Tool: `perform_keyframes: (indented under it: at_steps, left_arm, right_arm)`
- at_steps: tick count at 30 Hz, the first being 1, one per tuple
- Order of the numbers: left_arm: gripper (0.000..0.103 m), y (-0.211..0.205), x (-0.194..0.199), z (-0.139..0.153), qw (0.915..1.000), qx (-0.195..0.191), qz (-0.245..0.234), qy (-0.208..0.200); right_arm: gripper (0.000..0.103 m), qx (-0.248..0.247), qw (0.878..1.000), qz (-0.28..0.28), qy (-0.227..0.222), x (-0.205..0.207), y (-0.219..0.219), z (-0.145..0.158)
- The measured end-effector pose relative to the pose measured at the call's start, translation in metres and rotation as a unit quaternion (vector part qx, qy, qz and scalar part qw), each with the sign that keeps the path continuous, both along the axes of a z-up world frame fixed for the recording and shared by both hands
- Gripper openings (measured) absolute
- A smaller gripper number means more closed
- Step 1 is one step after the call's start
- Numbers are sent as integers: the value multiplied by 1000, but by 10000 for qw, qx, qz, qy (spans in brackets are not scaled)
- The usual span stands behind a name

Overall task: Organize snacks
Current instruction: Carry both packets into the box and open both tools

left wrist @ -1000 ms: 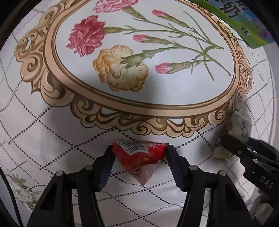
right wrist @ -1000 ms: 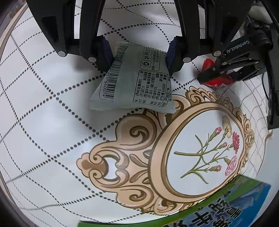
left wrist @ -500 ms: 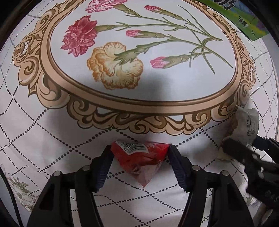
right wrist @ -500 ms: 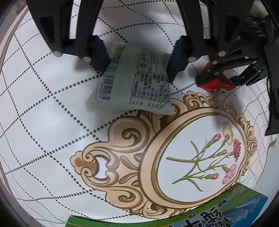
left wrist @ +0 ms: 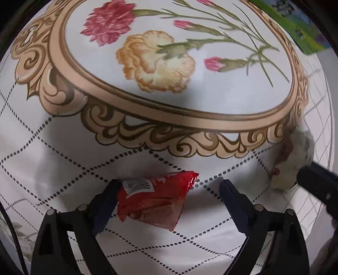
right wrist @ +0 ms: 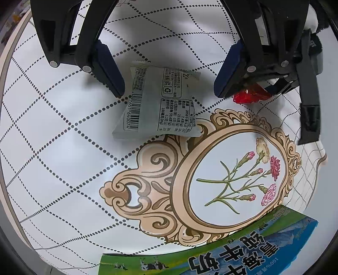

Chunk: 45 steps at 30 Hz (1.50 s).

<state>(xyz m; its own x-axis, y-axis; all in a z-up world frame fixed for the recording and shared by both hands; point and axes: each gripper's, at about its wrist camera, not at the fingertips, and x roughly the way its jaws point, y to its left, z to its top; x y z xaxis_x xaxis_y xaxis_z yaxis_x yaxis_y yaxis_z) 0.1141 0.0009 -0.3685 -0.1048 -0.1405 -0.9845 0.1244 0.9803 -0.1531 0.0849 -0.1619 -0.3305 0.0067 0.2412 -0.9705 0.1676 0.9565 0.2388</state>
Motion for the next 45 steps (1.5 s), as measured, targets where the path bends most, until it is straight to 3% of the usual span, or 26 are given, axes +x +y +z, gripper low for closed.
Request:
perform_keyframes:
  at_steps: [3,5,7,8,10,11,15,19,25,30,36,40,45]
  left_arm:
    - [92,2,-4,2,9999,-70,149,-3]
    - [71,4,-6,6,9998,36,172,-110]
    - [61,8,-7,7,9997,151,128,-174]
    - [59,8,-9,8,9996,198,117,-189]
    - [59,5,-11,12,9993,299,70,-232]
    - [59,4,-12,13,9989,374,30,-264]
    - [58,-4,-7,25,9974,551,-74,-462]
    - [58,-11,-3,47,9964,462,-144,-694]
    - [58,-29,14,110,9921,98,-270,-1222]
    - [58,-42,61,178,9844,-337,-342,-1690]
    - [58,-46,135,237,9768,-395,-423,-2062]
    - [58,-52,188,246,9753,-99,-528,-2145]
    - [58,-66,253,228,9835,96,-590,-1706]
  right_arm:
    - [89,-22,10000,-89,16,2,-6,0]
    - [89,-72,9999,-154,27,3,-9,-3]
    - [88,-156,9997,-187,41,6,-16,-7]
    - [87,-167,9996,-206,29,6,-16,-9]
    - [73,-159,9996,-206,49,8,-11,-16]
    - [57,-171,9996,-195,75,9,-10,-19]
    - [55,-236,9997,-78,-80,9,-5,-23]
    - [53,-40,9998,-62,-186,8,-5,-8]
    - [52,315,9974,-22,-644,25,-11,49]
    - [52,451,9917,56,-1201,61,-31,114]
    - [52,439,9852,151,-1650,126,-44,172]
    - [52,230,9845,189,-1728,178,-51,183]
    - [52,-10,9897,328,-1394,246,-54,165]
